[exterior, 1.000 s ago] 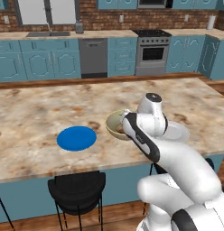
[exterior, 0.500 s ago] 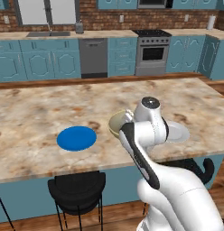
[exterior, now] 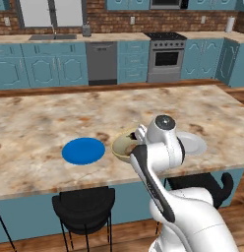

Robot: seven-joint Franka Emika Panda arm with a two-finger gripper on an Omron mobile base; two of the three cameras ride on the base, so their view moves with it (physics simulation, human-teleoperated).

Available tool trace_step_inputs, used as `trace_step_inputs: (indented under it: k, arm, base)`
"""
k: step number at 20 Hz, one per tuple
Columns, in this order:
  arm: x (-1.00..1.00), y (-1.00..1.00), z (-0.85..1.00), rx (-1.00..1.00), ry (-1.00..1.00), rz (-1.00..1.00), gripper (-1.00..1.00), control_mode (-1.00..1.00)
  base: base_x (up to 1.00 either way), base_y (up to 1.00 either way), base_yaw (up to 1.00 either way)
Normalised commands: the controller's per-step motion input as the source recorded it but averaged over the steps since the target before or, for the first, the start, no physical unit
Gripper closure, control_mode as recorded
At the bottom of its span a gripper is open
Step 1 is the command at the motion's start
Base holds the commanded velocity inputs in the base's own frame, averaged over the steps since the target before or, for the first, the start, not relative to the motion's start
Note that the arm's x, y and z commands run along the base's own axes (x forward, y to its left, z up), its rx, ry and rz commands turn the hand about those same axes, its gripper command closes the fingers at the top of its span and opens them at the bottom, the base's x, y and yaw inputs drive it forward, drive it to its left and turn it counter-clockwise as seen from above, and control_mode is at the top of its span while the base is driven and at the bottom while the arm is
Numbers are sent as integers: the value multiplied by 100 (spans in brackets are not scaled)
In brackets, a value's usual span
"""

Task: Pick the chicken drumstick and eggplant from their plates and place them in the bowl. Then put the bowl in the fridge.

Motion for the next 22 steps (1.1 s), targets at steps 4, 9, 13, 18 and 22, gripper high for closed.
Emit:
trace_step_inputs:
  k: [4,9,13,18,22]
  arm:
    - [0,0,0,0,0,0,100,-100]
    - [0,0,0,0,0,0,100,100]
    - [0,0,0,0,0,0,100,100]
    - [0,0,0,0,0,0,100,100]
    - [0,0,0,0,0,0,100,100]
  base:
    - [0,0,0]
    - [0,0,0]
    - [-38,-2,-2]
    - [-75,10,-5]
    - [-34,65,-5]
